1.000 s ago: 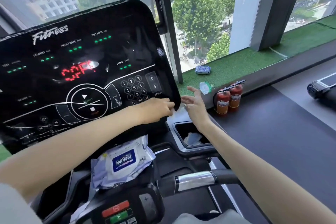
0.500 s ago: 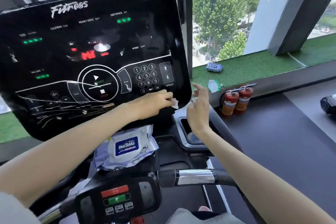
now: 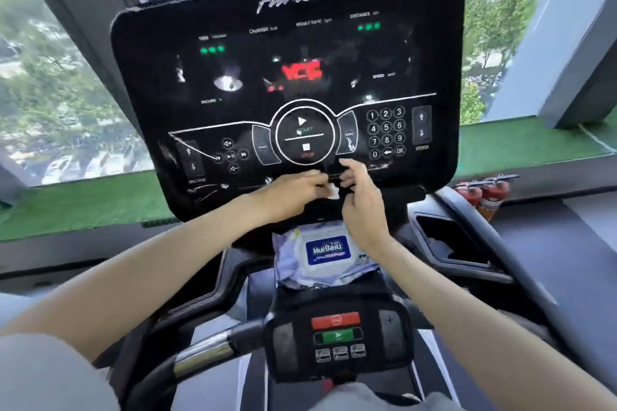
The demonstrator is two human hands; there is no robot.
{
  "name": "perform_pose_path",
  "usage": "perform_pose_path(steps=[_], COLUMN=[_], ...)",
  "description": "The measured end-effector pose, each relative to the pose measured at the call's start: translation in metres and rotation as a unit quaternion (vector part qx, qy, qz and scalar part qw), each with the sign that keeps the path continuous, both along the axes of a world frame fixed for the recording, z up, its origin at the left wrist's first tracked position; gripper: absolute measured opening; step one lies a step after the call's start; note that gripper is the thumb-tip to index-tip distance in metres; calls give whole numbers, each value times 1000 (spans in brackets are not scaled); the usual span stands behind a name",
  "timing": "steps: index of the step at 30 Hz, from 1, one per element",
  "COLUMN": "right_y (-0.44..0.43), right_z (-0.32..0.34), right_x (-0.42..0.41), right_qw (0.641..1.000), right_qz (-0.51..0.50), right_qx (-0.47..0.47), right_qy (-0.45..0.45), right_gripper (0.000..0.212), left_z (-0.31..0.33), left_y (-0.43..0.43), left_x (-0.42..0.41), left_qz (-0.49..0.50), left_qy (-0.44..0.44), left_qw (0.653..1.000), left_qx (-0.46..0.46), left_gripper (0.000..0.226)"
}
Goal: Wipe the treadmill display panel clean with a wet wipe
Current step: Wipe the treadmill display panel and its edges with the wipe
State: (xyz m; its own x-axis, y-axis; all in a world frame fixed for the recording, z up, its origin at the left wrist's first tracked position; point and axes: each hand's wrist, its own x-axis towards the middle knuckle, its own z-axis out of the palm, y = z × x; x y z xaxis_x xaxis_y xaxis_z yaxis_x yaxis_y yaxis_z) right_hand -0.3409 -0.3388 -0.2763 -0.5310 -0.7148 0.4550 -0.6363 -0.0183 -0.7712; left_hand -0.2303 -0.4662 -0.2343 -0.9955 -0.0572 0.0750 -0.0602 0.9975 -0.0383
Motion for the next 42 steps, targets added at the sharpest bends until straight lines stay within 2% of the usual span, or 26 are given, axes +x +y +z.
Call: perform_pose_path(steps=[11,16,21,28,31,33,35,37,40,42], right_y=[-52,-61,-64,-65,-68,-72,-77,-83,-95,-103], right_z=[-9,-13,-17,-5,-1,5,14,28,59,83], right_x=[99,118,120,116,115,111,104,98,88,78], right_qw=[994,988,990,992,991,989,983,978,968,952], right_qz=[45,56,37,19,21,30,45,50,63,62], right_qx=[54,87,87,69,63,79,107,94,10,-35], right_qy=[82,114,105,108,119,125,145,182,242,298], right_gripper=[65,57,54,42,39,37,33,31,36,40], left_z=[-15,-20,-22,-28,-25,-20,-13,8,56,81], left_y=[-57,-68,-71,-77,-75,-78,-88,-97,-96,-92], left_x=[130,165,191,221,232,240,244,236,200,168], left_qz=[77,109,115,105,103,129,199,289,348,343], left_qy=[31,61,62,36,9,12,83,202,358,418], left_qw=[996,992,990,986,986,982,970,933,866,841], left_qx=[-13,-3,-44,-121,-134,-140,-116,-76,-37,-9], left_gripper=[64,53,62,47,31,30,44,54,45,41])
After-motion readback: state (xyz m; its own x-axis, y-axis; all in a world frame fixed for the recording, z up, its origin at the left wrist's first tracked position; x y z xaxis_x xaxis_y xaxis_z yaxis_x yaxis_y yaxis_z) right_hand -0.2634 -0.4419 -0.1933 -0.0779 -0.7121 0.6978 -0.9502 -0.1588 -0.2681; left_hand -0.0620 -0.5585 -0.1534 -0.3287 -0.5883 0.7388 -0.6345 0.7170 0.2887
